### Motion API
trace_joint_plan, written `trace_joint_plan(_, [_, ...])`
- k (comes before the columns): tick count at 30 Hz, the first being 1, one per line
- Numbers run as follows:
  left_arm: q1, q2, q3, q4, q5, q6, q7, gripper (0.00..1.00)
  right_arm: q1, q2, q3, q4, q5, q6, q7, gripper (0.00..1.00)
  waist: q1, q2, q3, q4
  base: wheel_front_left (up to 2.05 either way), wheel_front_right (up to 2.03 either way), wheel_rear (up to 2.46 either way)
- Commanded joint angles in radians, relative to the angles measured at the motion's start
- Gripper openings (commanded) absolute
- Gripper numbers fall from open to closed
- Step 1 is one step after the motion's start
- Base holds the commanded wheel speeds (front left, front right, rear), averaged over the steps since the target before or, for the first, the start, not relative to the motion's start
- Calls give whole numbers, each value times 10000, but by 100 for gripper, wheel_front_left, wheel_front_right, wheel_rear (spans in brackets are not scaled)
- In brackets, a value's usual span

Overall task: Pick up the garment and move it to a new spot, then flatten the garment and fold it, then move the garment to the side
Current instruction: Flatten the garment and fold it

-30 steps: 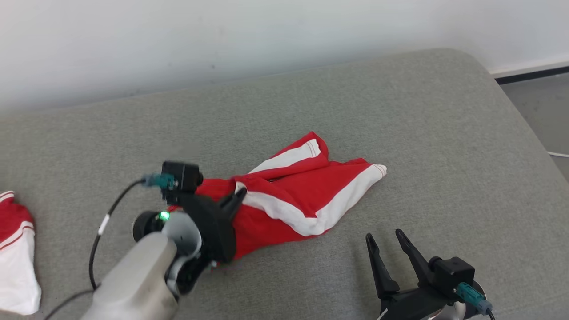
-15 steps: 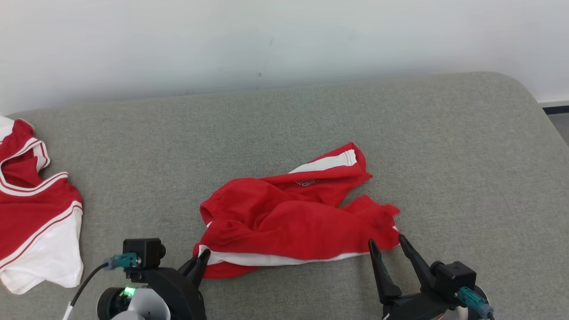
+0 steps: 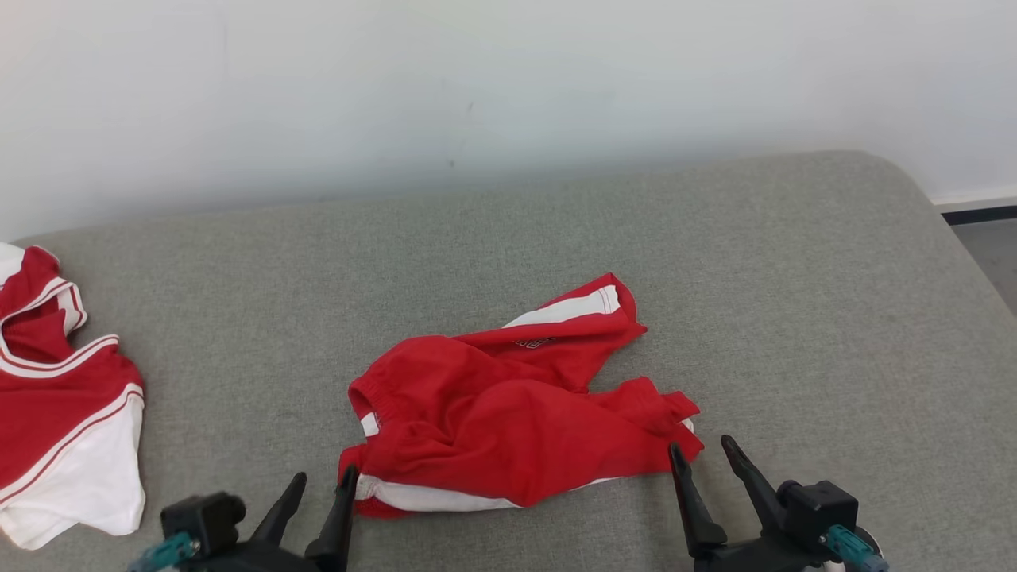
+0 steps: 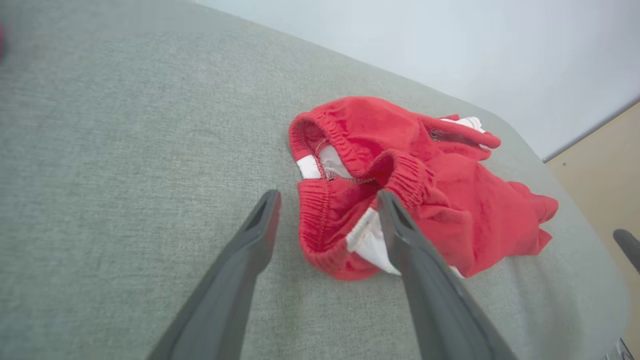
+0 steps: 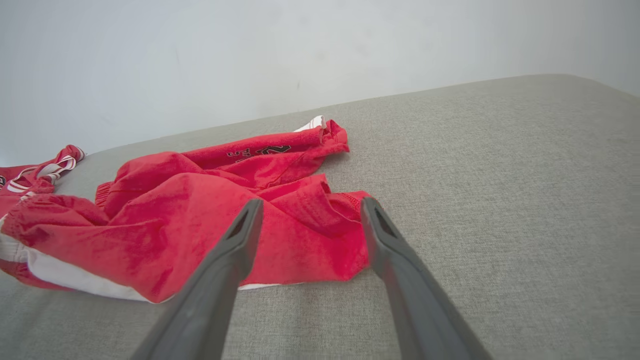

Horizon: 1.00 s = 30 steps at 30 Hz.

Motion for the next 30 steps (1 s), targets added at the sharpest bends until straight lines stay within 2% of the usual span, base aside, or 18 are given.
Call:
trace_joint_plan(1, [300,69,117,-171,85,108,-276,100,118,-11,-66,-25,-74,-25,-33,100,1,0,-128,-26,0,0,0])
trace_joint_plan(5, [854,187,565,-589,566,226,-800,100,262,-9,-305,-80,-165,-25,47,100,1,0,-269,65,0,0,0])
trace_joint_plan(8, [1196,-27,1085,-979,1172,269,-893,100,327,-9,-486,-138,-213,-25,76,100,1,0,-353,146,0,0,0])
trace_joint_plan(10, [1462,-305,1761,-1445,1792,297,-896,100,365,-11,-559,-183,-254,-25,93,100,1,0,-394,186,0,0,0])
trace_joint_plan(14, [2179,-1014,2982,-2103,3131,10,-884,100,399,-9,-617,-251,-266,-25,138,100,1,0,-471,197,0,0,0])
trace_joint_plan(20, [3057,-2099,4750,-2190,5185,-612,-887,100,424,-11,-750,-351,-350,-25,244,100,1,0,-527,192,0,0,0])
trace_joint_plan(26, [3279,-2574,5733,-1900,6277,-849,-888,100,161,-11,-949,-347,-644,-26,621,100,1,0,-442,244,0,0,0])
trace_joint_plan(30, [3096,-2729,5987,-1589,6661,-1154,-887,100,-287,-9,-1036,-213,-838,-26,1479,100,1,0,-319,307,0,0,0])
